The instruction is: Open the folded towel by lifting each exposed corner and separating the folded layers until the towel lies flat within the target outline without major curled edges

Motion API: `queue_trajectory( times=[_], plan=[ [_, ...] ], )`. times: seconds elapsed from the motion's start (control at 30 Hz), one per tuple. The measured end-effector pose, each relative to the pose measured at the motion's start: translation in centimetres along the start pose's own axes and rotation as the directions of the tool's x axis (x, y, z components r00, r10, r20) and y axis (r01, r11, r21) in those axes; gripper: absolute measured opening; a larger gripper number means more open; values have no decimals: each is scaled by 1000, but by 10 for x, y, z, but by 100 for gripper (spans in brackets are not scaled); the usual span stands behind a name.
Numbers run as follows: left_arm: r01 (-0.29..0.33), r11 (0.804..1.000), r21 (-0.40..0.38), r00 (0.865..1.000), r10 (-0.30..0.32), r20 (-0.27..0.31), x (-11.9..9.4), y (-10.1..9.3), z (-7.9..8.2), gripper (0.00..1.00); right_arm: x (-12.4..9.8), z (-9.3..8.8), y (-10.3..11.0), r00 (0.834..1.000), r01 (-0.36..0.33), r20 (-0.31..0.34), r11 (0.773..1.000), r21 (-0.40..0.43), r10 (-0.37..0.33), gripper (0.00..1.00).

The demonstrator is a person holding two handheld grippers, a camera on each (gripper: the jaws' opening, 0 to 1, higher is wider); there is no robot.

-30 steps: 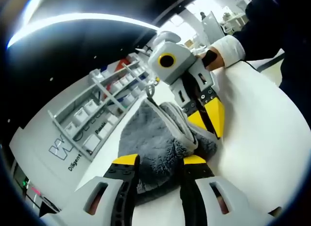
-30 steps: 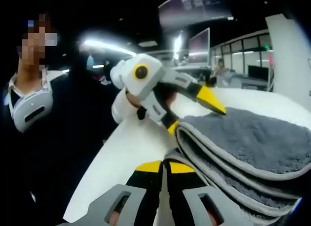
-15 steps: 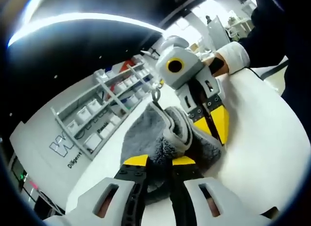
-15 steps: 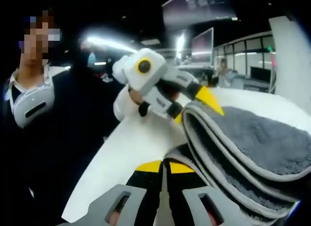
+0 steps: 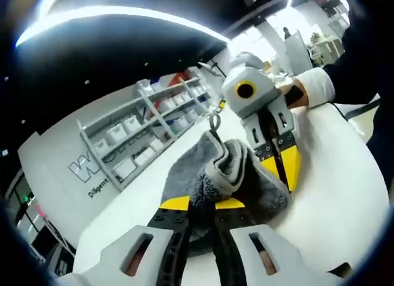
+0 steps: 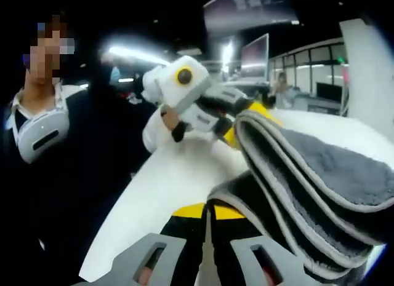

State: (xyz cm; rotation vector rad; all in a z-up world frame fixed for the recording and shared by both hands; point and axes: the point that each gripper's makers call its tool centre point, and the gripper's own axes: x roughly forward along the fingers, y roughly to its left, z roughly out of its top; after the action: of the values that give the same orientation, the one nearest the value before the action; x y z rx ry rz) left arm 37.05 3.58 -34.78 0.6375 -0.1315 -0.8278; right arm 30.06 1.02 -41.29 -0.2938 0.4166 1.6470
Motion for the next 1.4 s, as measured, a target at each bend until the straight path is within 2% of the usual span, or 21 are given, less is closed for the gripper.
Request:
queue_trajectory(
  times=[0.23, 0.27, 0.3, 0.47, 0.83, 0.97, 1.13, 1.4],
  plan=[
    [-75, 995, -66, 997, 76, 20, -9, 19, 4, 8, -5, -2, -3, 1000, -5, -3, 999, 40, 5, 0],
    [-80, 994, -79, 996, 82, 25, -10, 21, 5, 8, -5, -2, -5, 1000, -3, -4, 998, 56, 4, 0],
    [-87, 992, -87, 996, 89, 26, -11, 23, 5, 8, -8, -3, -7, 1000, 8, -9, 993, 122, -7, 0],
    [-132, 983, -126, 990, 136, 25, -16, 34, 3, 7, -12, -4, -12, 1000, 8, -8, 983, 181, -6, 0],
    [-189, 966, -175, 980, 196, 27, -22, 47, 4, 8, -10, -5, -4, 1000, 9, -16, 985, 170, -6, 0],
    [-224, 950, -215, 972, 234, 20, -28, 59, -1, 8, -10, -6, -2, 1000, -6, -20, 987, 162, 9, 0],
    [-258, 939, -229, 964, 265, -1, -34, 67, -7, 8, -8, -6, 9, 998, -55, -22, 989, 139, 58, 0],
    [-274, 924, -265, 960, 281, -14, -40, 76, -15, 8, -6, -7, 20, 995, -90, -24, 988, 123, 94, 0]
  ],
)
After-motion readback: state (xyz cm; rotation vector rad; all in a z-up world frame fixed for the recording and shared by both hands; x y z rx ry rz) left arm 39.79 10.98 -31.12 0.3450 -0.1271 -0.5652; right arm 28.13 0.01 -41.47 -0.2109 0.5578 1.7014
